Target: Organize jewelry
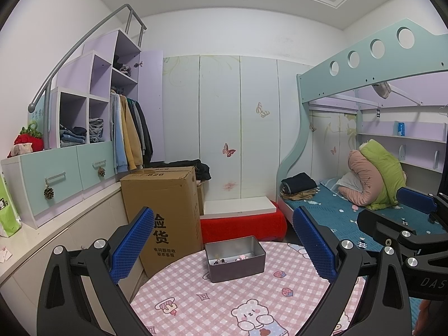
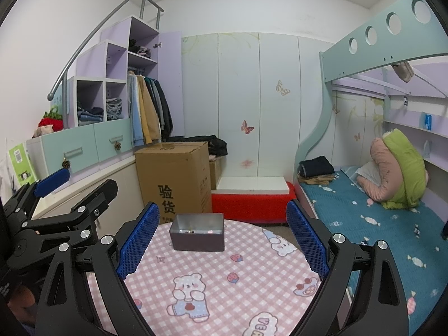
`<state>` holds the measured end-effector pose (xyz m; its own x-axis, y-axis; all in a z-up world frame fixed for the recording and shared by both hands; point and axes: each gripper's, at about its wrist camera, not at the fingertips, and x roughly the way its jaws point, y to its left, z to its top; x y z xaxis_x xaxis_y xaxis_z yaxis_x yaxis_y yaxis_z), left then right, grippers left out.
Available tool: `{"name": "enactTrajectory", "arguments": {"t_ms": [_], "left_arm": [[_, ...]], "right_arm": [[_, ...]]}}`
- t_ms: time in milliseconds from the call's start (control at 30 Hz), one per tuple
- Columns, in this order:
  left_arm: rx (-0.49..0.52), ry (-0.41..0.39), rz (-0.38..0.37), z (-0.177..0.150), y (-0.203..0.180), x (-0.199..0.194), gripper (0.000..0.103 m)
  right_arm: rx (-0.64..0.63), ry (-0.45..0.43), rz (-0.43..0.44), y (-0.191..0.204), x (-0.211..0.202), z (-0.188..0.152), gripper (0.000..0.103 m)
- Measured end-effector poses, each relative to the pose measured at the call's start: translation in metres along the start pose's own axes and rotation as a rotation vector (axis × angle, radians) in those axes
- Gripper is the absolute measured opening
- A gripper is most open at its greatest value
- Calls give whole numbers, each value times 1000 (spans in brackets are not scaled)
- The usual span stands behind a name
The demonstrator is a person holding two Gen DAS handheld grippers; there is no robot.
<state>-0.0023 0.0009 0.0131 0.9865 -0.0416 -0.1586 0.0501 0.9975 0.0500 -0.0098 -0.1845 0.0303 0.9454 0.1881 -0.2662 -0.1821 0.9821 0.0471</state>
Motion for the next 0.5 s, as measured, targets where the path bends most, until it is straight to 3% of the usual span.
{"name": "enactTrajectory", "arguments": {"t_ms": [500], "left_arm": [[0, 6, -2, 1, 1, 3, 96]], "right_arm": [[1, 1, 1, 0, 0, 1, 89]]}}
